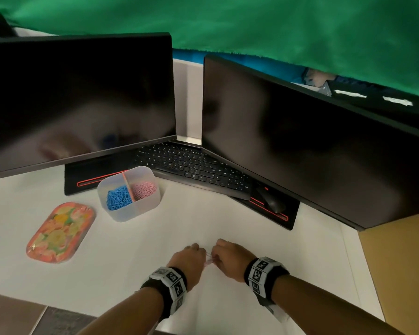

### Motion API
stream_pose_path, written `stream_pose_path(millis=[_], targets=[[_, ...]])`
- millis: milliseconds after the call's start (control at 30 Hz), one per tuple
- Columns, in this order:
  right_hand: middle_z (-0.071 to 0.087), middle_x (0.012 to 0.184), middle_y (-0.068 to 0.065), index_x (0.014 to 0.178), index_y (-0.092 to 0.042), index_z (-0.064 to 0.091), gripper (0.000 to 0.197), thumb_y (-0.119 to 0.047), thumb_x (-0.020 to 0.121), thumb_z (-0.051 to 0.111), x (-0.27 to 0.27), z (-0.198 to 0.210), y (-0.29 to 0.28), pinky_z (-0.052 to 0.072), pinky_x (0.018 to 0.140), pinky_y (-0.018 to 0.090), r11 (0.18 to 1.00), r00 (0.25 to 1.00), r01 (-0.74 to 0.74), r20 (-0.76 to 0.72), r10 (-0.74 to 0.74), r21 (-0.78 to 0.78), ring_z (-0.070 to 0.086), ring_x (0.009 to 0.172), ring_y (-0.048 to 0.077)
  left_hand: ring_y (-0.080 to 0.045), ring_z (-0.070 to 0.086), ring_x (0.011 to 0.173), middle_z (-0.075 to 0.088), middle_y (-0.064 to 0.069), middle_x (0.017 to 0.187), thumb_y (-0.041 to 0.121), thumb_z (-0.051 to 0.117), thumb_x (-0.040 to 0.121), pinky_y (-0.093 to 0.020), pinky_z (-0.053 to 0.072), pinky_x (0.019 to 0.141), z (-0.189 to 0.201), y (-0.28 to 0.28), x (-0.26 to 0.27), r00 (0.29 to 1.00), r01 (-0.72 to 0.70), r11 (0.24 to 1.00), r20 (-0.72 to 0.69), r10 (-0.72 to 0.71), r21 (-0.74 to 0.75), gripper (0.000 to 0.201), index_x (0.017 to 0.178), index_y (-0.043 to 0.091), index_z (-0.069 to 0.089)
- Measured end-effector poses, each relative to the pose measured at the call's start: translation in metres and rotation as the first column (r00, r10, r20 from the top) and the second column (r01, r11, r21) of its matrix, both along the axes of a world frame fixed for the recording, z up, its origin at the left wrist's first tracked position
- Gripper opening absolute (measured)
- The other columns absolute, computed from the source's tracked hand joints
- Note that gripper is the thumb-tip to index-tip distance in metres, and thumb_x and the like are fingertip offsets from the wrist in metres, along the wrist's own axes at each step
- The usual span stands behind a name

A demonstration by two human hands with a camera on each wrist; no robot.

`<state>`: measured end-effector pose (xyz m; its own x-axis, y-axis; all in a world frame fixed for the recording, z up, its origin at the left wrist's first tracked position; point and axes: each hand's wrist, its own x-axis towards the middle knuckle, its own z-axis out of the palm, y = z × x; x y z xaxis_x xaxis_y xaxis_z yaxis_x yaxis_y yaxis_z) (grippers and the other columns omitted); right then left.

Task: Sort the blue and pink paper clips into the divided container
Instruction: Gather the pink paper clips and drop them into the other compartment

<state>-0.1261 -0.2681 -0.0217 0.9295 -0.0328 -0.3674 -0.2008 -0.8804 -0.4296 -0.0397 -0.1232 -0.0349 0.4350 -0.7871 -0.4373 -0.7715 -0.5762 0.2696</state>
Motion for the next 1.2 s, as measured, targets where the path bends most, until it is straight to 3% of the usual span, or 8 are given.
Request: stream_pose_path(millis=[233, 400, 467, 567, 767, 900, 1000, 1200], targets=[[0.057, 0.104, 0.012, 0.095, -0.007, 0.056, 0.019, -0.024, 0.096, 0.047, 0.001, -0.003, -0.001, 0.045, 0.077, 0.035, 1.000, 0.998, 0.020, -0.064, -0.019, 0.014, 0.057, 0.092, 0.030, -0.028, 0.058, 0.100, 0.057, -0.010, 0.111, 0.014, 0.040, 0.093, -0.034, 0.046, 0.081, 0.006, 0.013, 0.013, 1.000, -0.024, 0.998, 0.000, 0.024, -0.052, 0.020, 0.109, 0.010, 0.051], [0.050, 0.075, -0.005, 0.070, -0.019, 0.053, 0.024, -0.027, 0.092, 0.057, 0.002, -0.004, -0.005, 0.038, 0.063, 0.015, 0.969, 0.987, 0.159, -0.018, -0.159, 0.187, 0.049, 0.063, 0.002, -0.017, 0.056, 0.082, 0.061, 0.001, 0.092, 0.020, 0.048, 0.090, -0.024, 0.042, 0.073, 0.027, 0.033, 0.041, 0.971, -0.220, 0.946, -0.146, 0.190, -0.236, 0.009, 0.091, 0.019, 0.057], [0.052, 0.068, -0.007, 0.063, -0.025, 0.047, 0.031, -0.029, 0.090, 0.061, 0.005, -0.004, -0.004, 0.047, 0.064, 0.011, 0.922, 0.967, 0.249, -0.027, -0.253, 0.297, 0.057, 0.064, -0.004, -0.014, 0.055, 0.076, 0.060, 0.007, 0.084, 0.019, 0.053, 0.089, -0.022, 0.042, 0.071, 0.042, 0.039, 0.059, 0.944, -0.324, 0.897, -0.160, 0.288, -0.299, 0.007, 0.087, 0.021, 0.059], [0.059, 0.072, -0.005, 0.073, -0.017, 0.057, 0.018, -0.022, 0.090, 0.061, 0.020, 0.006, 0.003, 0.056, 0.065, 0.019, 0.881, 0.951, 0.291, -0.012, -0.309, 0.373, 0.063, 0.069, 0.001, -0.011, 0.059, 0.069, 0.062, 0.008, 0.074, 0.016, 0.057, 0.088, -0.019, 0.043, 0.065, 0.063, 0.044, 0.094, 0.878, -0.477, 0.792, -0.167, 0.449, -0.381, 0.010, 0.081, 0.022, 0.060], [0.055, 0.070, -0.010, 0.079, -0.022, 0.060, 0.011, -0.020, 0.088, 0.056, 0.098, 0.050, 0.024, 0.041, 0.063, 0.018, 0.898, 0.937, 0.252, 0.142, -0.320, 0.361, 0.050, 0.064, 0.005, -0.021, 0.060, 0.075, 0.067, -0.003, 0.080, 0.020, 0.061, 0.087, -0.025, 0.042, 0.069, 0.080, 0.042, 0.163, 0.744, -0.641, 0.665, -0.095, 0.661, -0.383, 0.008, 0.080, 0.023, 0.058], [0.061, 0.070, -0.003, 0.078, -0.019, 0.065, 0.011, -0.019, 0.085, 0.056, 0.151, 0.078, 0.042, 0.040, 0.058, 0.020, 0.899, 0.918, 0.265, 0.193, -0.346, 0.349, 0.055, 0.065, 0.013, -0.023, 0.063, 0.081, 0.067, -0.003, 0.081, 0.021, 0.064, 0.085, -0.026, 0.048, 0.075, 0.079, 0.044, 0.180, 0.684, -0.719, 0.603, -0.194, 0.703, -0.347, 0.004, 0.088, 0.022, 0.061], [0.062, 0.072, 0.001, 0.076, -0.017, 0.067, 0.012, -0.016, 0.083, 0.057, 0.183, 0.092, 0.051, 0.043, 0.066, 0.020, 0.907, 0.914, 0.283, 0.199, -0.354, 0.312, 0.058, 0.069, 0.018, -0.021, 0.065, 0.076, 0.070, -0.003, 0.079, 0.015, 0.060, 0.087, -0.028, 0.052, 0.079, 0.078, 0.052, 0.181, 0.664, -0.726, 0.535, -0.239, 0.708, -0.432, 0.007, 0.092, 0.017, 0.065], [0.070, 0.091, 0.012, 0.085, -0.015, 0.070, 0.012, -0.013, 0.080, 0.060, 0.224, 0.086, 0.060, 0.053, 0.086, 0.028, 0.887, 0.903, 0.348, 0.146, -0.404, 0.305, 0.065, 0.086, 0.024, 0.000, 0.057, 0.062, 0.066, 0.009, 0.070, 0.009, 0.056, 0.086, -0.016, 0.043, 0.065, 0.077, 0.077, 0.159, 0.659, -0.708, 0.466, -0.256, 0.708, -0.531, 0.016, 0.080, 0.020, 0.067]])
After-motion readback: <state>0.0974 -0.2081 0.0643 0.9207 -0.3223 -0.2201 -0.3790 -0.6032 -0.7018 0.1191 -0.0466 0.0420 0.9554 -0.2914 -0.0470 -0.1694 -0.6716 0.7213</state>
